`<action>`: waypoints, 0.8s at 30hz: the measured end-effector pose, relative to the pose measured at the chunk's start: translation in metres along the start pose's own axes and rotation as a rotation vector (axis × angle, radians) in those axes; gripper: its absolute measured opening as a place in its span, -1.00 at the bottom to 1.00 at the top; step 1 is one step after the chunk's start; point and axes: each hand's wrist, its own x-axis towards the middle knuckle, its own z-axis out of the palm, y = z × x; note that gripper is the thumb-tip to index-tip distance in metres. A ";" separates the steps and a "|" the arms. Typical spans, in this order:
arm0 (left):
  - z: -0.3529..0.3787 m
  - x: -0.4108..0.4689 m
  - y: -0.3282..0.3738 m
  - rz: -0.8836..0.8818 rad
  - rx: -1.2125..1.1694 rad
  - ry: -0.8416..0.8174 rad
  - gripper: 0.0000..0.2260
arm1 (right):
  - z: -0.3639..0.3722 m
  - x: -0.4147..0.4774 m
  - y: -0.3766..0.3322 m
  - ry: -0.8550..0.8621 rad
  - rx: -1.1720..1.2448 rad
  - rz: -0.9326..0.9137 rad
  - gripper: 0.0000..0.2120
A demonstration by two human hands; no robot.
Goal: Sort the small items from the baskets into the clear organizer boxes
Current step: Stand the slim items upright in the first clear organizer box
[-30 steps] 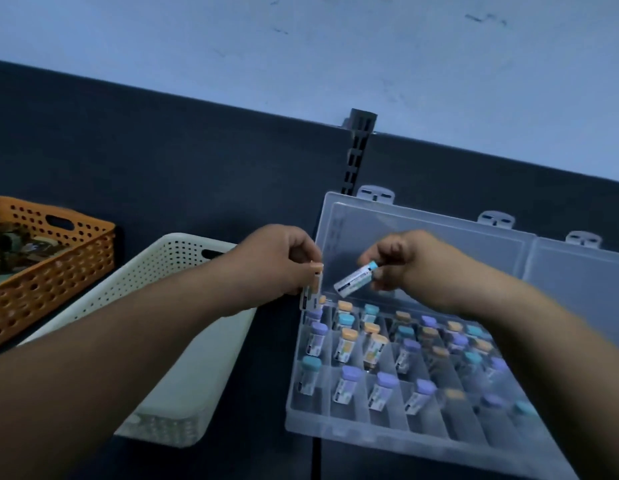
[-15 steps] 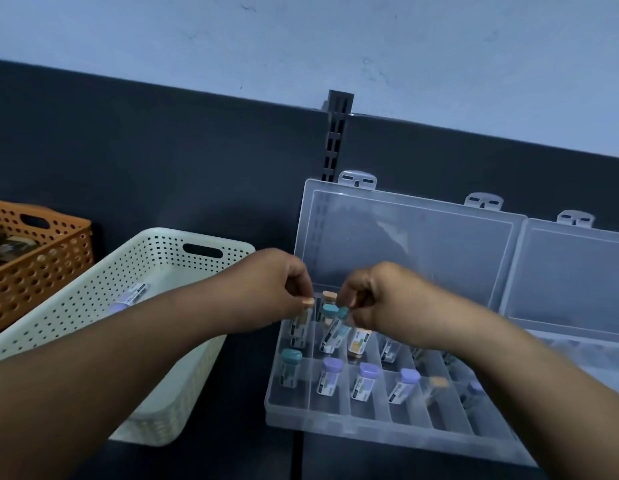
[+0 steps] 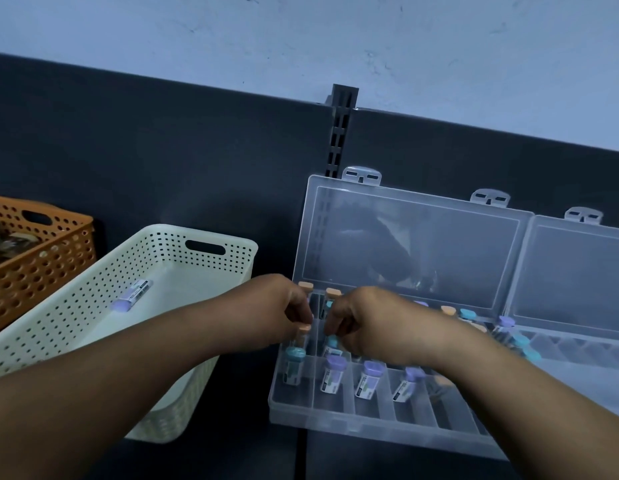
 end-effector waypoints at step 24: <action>-0.001 0.003 -0.007 -0.003 0.019 -0.064 -0.82 | -0.004 0.001 -0.002 -0.015 -0.050 0.001 -0.71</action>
